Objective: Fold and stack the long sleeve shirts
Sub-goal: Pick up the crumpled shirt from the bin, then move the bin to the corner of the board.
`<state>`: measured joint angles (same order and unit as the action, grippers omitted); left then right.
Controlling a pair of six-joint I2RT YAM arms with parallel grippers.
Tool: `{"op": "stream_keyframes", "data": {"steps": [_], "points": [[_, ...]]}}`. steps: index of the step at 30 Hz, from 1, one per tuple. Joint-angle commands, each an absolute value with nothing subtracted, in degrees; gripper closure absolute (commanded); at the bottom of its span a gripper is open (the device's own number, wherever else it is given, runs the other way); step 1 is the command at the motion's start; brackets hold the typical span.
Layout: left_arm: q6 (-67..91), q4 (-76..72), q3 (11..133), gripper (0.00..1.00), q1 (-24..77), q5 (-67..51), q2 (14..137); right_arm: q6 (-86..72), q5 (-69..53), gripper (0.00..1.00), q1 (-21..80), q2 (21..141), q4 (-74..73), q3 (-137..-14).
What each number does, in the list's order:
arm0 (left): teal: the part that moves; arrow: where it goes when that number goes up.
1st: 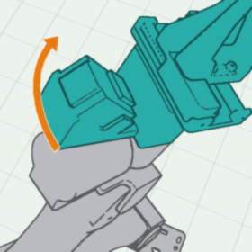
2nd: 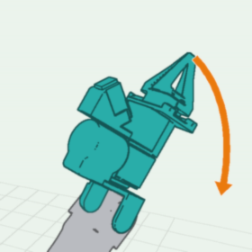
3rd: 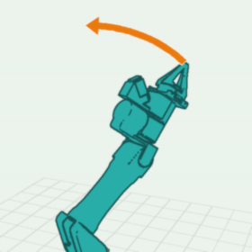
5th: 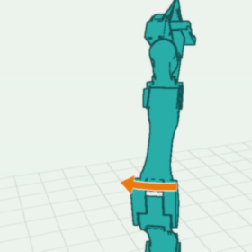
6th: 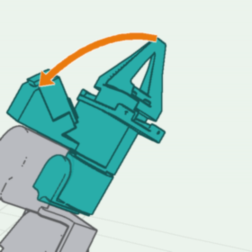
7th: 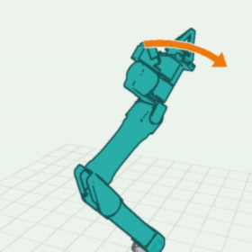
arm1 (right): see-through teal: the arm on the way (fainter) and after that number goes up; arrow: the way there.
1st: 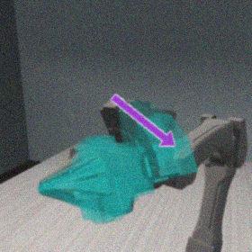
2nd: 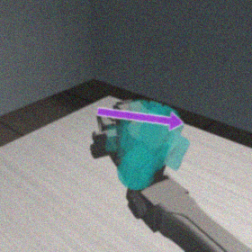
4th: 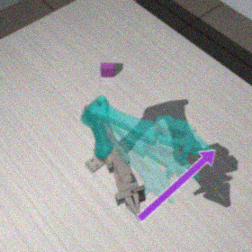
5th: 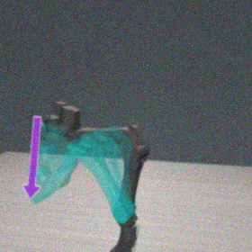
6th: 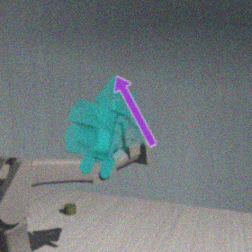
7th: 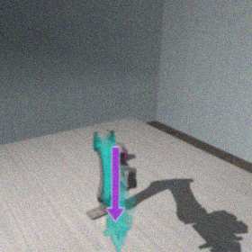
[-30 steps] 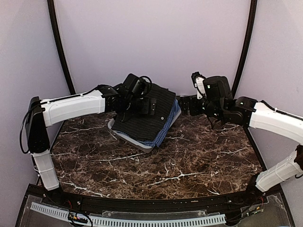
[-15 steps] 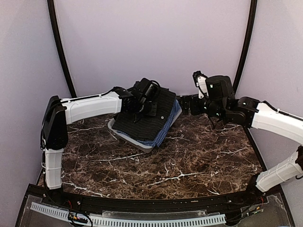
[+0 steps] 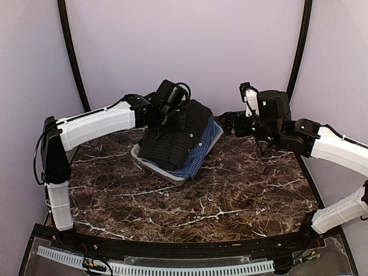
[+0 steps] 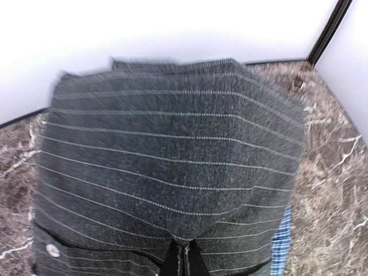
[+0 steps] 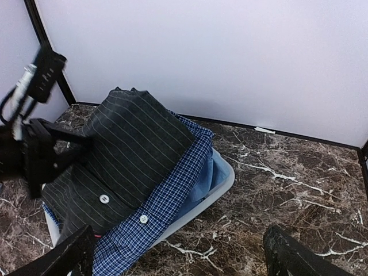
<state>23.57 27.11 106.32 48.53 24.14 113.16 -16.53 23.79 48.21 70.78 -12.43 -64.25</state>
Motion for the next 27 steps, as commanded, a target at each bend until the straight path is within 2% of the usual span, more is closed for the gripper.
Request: {"op": "stream_keyframes", "data": {"steps": [1, 9, 16, 27], "points": [[22.04, 25.68, 105.35, 1.0, 48.25, 29.1, 101.15, -16.93, 22.76, 0.01, 47.73, 72.57, -10.93, -65.04], [18.63, 24.85, 102.23, 1.0, 48.26, 40.71, 87.85, -16.64, 17.76, 0.01, 47.72, 75.86, -10.68, -67.19], [13.13, 20.66, 99.71, 1.0, 48.3, 51.19, 75.58, -16.02, 8.32, 0.03, 47.81, 80.89, -9.07, -70.92], [7.91, 17.61, 96.11, 1.0, 48.43, 58.78, 66.74, -17.82, -4.56, 0.1, 50.01, 98.74, -9.67, -83.74]]}}
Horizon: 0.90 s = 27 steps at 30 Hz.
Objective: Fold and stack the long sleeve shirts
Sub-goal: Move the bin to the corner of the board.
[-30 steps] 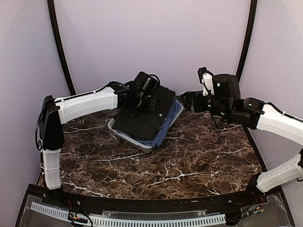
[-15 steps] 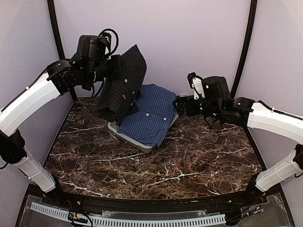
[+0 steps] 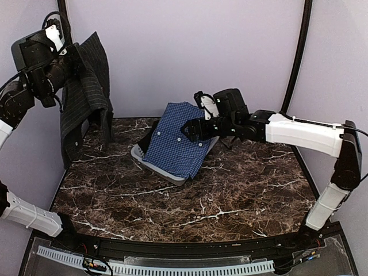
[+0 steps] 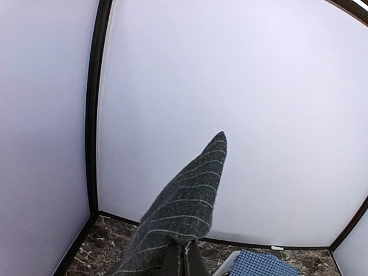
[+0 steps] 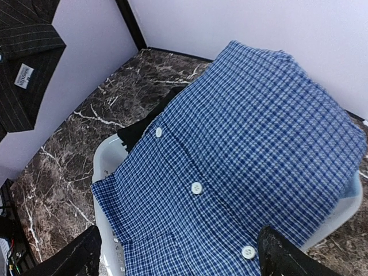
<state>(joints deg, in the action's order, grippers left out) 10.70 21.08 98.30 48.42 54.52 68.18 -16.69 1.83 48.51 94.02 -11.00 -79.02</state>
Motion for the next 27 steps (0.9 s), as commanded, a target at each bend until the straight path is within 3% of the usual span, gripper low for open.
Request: {"op": "stream_keyframes", "data": {"steps": [1, 7, 16, 27], "points": [[8.06, 17.59, 94.87, 1.0, 48.43, 59.01, 66.59, -18.21, -6.22, 0.11, 50.27, 100.46, -9.67, -85.09], [15.5, 22.61, 86.47, 1.0, 47.59, 62.35, 65.99, -21.96, -13.17, 0.19, 51.3, 109.96, -8.61, -92.08], [32.18, 30.35, 71.52, 1.0, 40.26, 50.35, 63.76, -25.21, -13.86, 0.25, 50.12, 120.3, -9.62, -97.35], [36.43, 29.18, 62.25, 1.0, 35.75, 42.65, 65.85, -31.74, -12.34, 0.29, 39.98, 124.92, -7.25, -92.38]]}}
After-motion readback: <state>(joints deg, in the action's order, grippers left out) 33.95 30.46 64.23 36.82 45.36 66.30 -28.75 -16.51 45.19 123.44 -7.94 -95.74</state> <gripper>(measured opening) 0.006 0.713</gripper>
